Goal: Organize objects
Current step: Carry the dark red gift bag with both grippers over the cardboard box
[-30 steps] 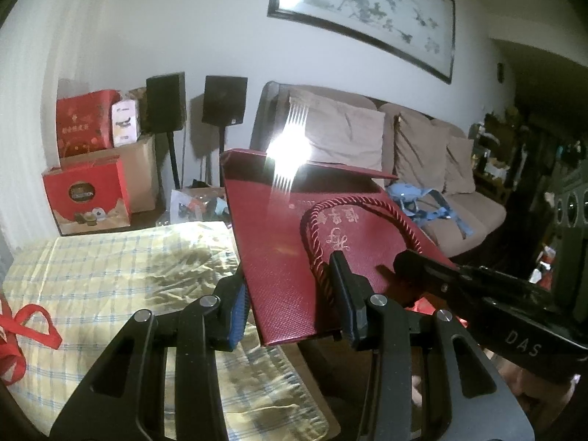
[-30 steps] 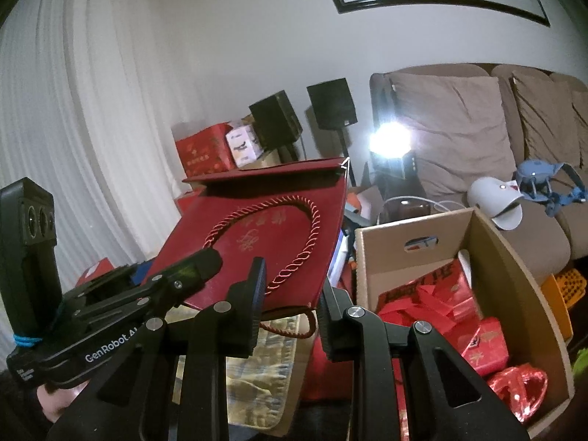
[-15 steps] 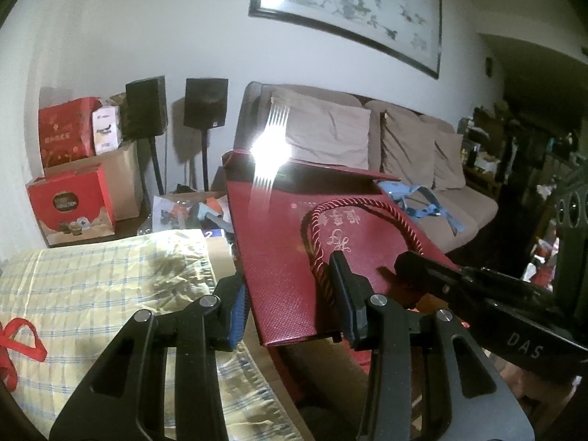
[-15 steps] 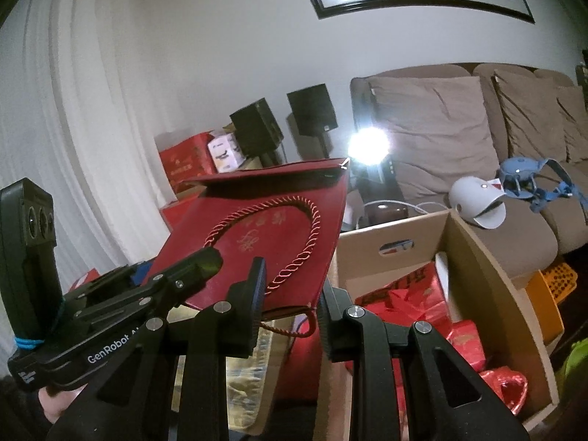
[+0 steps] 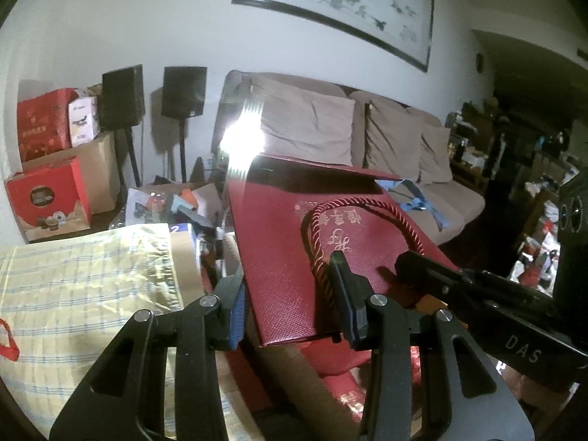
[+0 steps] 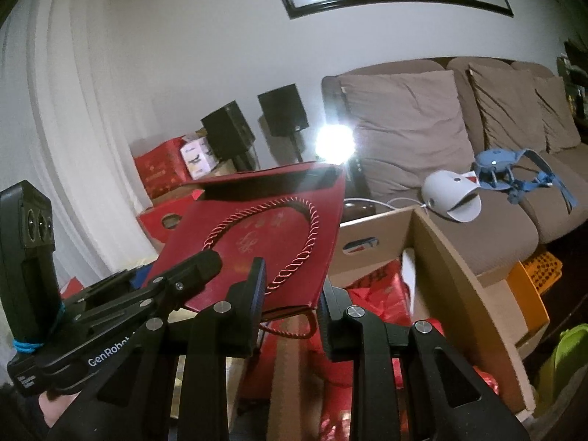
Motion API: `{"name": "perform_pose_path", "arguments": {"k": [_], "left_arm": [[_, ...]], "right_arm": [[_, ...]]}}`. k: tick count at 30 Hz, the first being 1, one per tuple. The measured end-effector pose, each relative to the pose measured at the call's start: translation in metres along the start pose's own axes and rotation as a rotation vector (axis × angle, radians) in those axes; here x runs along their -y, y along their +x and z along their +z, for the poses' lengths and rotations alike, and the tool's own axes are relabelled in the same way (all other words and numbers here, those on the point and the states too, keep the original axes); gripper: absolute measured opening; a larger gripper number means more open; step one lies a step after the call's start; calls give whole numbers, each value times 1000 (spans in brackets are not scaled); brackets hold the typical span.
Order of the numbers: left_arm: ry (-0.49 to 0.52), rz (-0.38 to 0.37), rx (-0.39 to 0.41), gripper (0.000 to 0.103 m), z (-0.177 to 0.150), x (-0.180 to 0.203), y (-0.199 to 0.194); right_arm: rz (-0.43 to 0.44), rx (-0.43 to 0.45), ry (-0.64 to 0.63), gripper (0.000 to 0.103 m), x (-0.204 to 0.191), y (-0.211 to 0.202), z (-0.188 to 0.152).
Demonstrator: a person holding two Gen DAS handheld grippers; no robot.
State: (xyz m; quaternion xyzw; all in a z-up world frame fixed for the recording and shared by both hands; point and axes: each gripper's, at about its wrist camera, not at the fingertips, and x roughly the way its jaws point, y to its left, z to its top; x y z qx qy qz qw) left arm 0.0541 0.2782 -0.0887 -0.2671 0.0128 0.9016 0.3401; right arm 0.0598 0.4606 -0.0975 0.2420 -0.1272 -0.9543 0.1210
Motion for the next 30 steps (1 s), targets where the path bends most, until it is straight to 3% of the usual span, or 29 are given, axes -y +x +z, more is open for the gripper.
{"name": "perform_pose_path", "arguments": {"k": [13,30], "left_arm": [[-1,-46,-56,38,-4,21,33],[-75,-73,-218,39,-37,17,78]], "right_arm": [[-80,-26,16,25,29,0,-1],[-168,-197,59,25,53,34,-20]]}}
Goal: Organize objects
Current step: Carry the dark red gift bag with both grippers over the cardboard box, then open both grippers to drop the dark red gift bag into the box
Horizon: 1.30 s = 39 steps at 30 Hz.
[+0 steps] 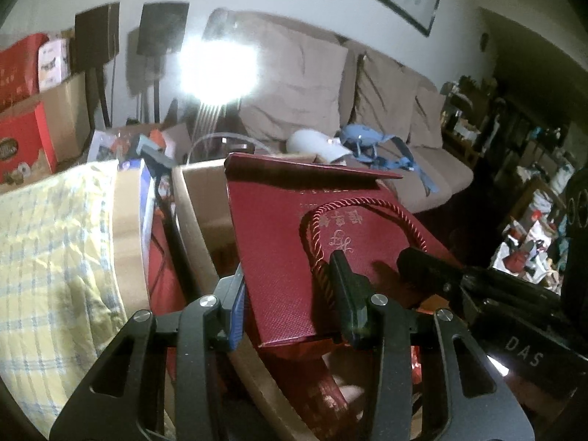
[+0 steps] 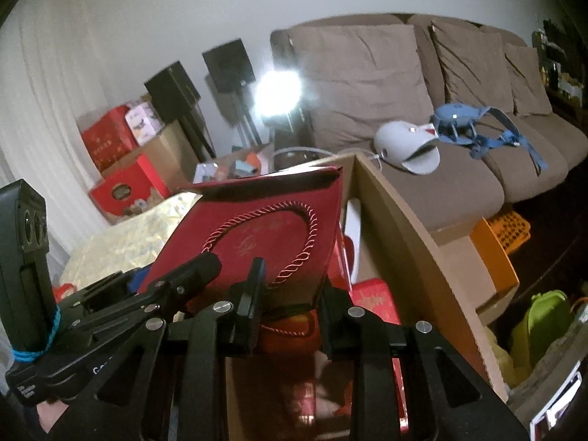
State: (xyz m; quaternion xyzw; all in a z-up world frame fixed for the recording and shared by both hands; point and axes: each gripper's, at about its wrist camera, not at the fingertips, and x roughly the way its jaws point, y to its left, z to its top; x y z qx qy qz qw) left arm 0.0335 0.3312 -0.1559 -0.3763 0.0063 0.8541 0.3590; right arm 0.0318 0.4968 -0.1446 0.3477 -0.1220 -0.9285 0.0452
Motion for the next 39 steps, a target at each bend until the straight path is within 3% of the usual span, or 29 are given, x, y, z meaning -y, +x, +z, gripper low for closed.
{"name": "perform_pose_path", "arguments": {"k": [9,15,19,21,23,25,26,31,39], "left_arm": [[-37,27,-87,41,-22,-3,24],[-9,71,-115,46,-25,1,28],[-18,53,-141,47,-24,1,23],[-45,71,-155,53,-21,-4,17],[-65,103,-99,55,-15,-11,1],[-63,127,-48,66,-9,-17,-14],[-57,141,-32,67,-7,-19,-21],[-49,170,-7,68,-1,-29,-40],[-27,183,4,68,4,-37,-61]], "right_arm": [[-19,-106,64,26,17,29,-14],[-21,-147,119,27,23,39,-22],[-10,-159,156,31,29,41,-23],[3,-166,178,36,33,42,-24],[-68,-181,162,37,36,47,-26],[-126,-193,170,43,39,51,-27],[-133,-201,181,54,40,52,-28],[-147,-142,208,67,48,40,-24],[-186,-45,255,71,58,20,-18]]}}
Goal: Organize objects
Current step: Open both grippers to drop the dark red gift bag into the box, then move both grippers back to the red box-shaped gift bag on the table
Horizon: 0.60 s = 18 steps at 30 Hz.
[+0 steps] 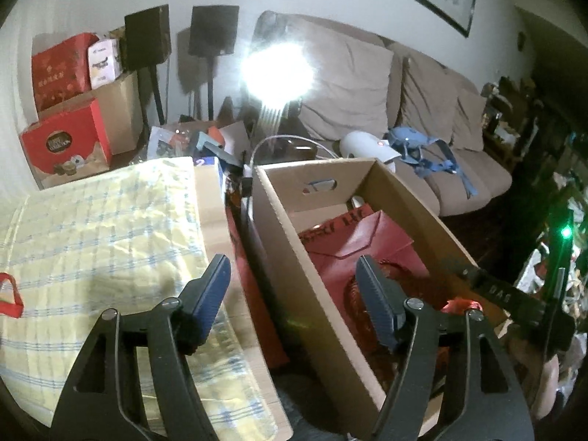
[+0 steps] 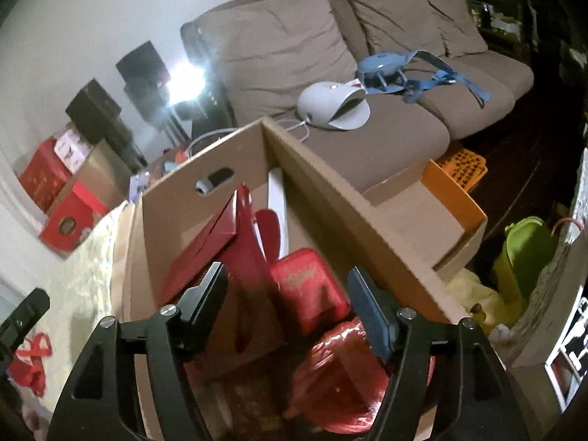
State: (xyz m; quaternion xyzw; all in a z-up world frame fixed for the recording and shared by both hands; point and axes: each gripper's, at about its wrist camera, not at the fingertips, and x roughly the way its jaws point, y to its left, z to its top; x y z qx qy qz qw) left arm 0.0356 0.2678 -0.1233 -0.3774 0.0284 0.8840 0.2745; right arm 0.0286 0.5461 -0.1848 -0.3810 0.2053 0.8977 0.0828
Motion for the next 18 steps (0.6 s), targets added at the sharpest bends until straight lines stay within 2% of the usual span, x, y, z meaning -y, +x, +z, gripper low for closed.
{"name": "perform_pose_path", "arguments": {"k": [3,6,13,14,16,18], "left_arm": [[-2,5,8,68,4,-11,-11],[-23,6,16,68,9,-31,-27],[-53,131,107,72,20,-84,-66],[-64,149,124,74,19,-93,-71],[-101,194,164,85,11,-113,-79],[-122,217,181,85,1,-128,-84]], "right_arm": [[19,19,13,72,1,-5,3],[72,30,11,72,-2,-15,7],[119,80,30,76,1,-48,21],[121,87,29,76,0,-52,22],[119,101,19,77,-3,-60,24],[132,116,-1,77,-11,-71,24]]}}
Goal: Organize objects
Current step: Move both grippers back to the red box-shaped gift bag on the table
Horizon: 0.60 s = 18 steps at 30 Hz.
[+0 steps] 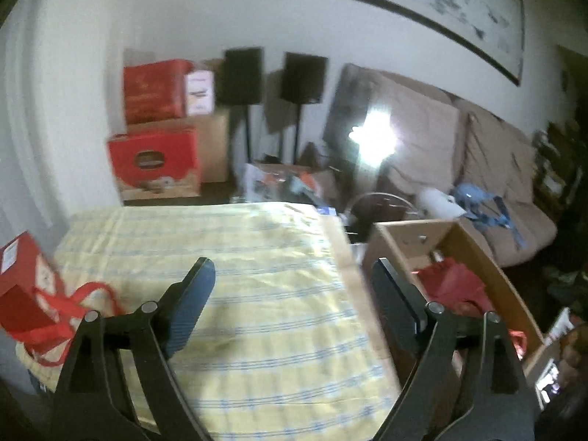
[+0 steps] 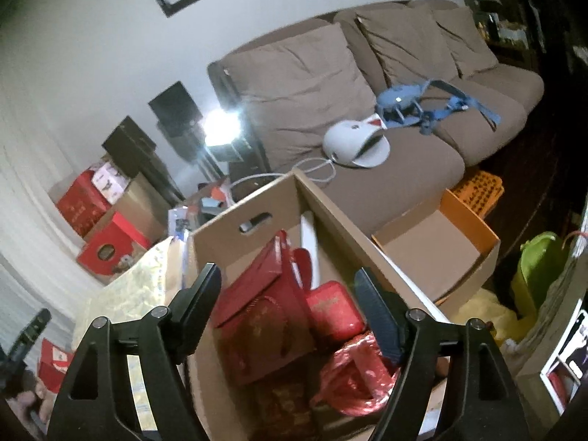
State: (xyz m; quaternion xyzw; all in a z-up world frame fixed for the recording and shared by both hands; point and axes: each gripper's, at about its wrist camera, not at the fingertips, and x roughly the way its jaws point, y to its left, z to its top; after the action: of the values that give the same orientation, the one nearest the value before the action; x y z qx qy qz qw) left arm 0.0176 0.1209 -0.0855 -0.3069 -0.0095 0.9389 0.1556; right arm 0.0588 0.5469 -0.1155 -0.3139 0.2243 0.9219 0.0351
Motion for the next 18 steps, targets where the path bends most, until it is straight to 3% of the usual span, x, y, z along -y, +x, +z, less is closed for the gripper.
{"name": "perform_pose_path", "arguments": {"k": [4,8,14,16,18], "left_arm": [[-53,-25,14,84,3,-47,-12],[-198,14,93,83,24,-128,-41],[-289,260,127,84,23,-255,-79],[-325,323,103,84,10,-295,-87],[-362,340,68,84,-6,-325,-90]], "right_arm": [[97,5,-53,84,-32,-10,0],[218,-53,-129,87,-82,-8,-14],[368,-206,-285,87,-195,34,-71],[401,-287,-346,87,-242,57,-95],[454,-332,-425,87,-291,70,-120]]}}
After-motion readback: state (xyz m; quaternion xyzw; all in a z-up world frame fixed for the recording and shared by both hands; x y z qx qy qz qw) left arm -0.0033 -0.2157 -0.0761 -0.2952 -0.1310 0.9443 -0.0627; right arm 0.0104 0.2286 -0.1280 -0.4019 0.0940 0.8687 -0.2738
